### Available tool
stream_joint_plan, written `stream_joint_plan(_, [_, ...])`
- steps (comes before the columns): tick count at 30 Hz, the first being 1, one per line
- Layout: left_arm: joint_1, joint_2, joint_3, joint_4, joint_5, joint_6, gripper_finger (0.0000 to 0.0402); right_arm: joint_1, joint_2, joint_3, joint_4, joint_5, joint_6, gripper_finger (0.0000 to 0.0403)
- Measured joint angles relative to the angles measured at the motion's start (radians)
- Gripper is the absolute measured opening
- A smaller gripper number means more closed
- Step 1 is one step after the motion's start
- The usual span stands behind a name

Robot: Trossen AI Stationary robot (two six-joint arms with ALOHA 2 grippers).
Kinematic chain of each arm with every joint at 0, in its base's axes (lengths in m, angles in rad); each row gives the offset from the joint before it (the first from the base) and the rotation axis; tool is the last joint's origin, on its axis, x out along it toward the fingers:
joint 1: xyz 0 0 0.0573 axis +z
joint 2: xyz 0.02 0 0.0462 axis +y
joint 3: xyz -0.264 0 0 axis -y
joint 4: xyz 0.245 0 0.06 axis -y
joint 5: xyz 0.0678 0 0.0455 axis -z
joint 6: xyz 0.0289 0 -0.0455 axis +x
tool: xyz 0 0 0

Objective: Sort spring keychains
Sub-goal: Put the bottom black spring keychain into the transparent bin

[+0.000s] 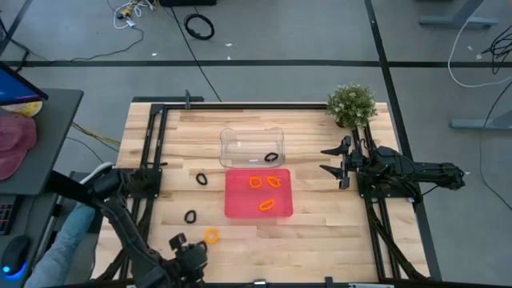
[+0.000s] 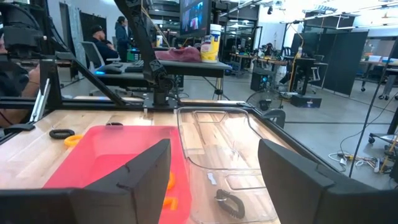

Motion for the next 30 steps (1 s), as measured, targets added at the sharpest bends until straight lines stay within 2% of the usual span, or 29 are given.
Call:
stream_joint_plan(7, [-0.007, 0.016, -0.055, 0.004, 0.018, -0.055, 0.0177, 0.000, 0.000, 0.000, 0.000, 0.000, 0.000, 0.0247])
stream_joint_plan(14, [-0.005, 0.016, -0.188, 0.054, 0.118, -0.146, 0.0177, 0.000, 0.000, 0.000, 0.000, 0.000, 0.000, 0.0247])
stream_joint_plan(18, [0.009, 0.016, -0.331, 0.197, 0.121, -0.151, 0.0177, 0.000, 0.000, 0.000, 0.000, 0.000, 0.000, 0.0247])
stream_joint_plan(21, [0.034, 0.008, -0.457, 0.382, 0.199, -0.158, 0.0177, 0.000, 0.000, 0.000, 0.000, 0.000, 0.000, 0.0247])
stream_joint_plan(24, [0.049, -0.011, -0.547, 0.491, 0.230, -0.179, 0.0177, 0.000, 0.000, 0.000, 0.000, 0.000, 0.000, 0.0247])
stream_joint_plan(26, [0.046, -0.012, -0.553, 0.488, 0.205, -0.213, 0.0177, 0.000, 0.000, 0.000, -0.001, 0.000, 0.000, 0.0247])
stream_joint_plan(30, [0.033, 0.012, -0.487, 0.406, 0.189, -0.212, 0.0177, 0.000, 0.000, 0.000, 0.000, 0.000, 0.000, 0.0247])
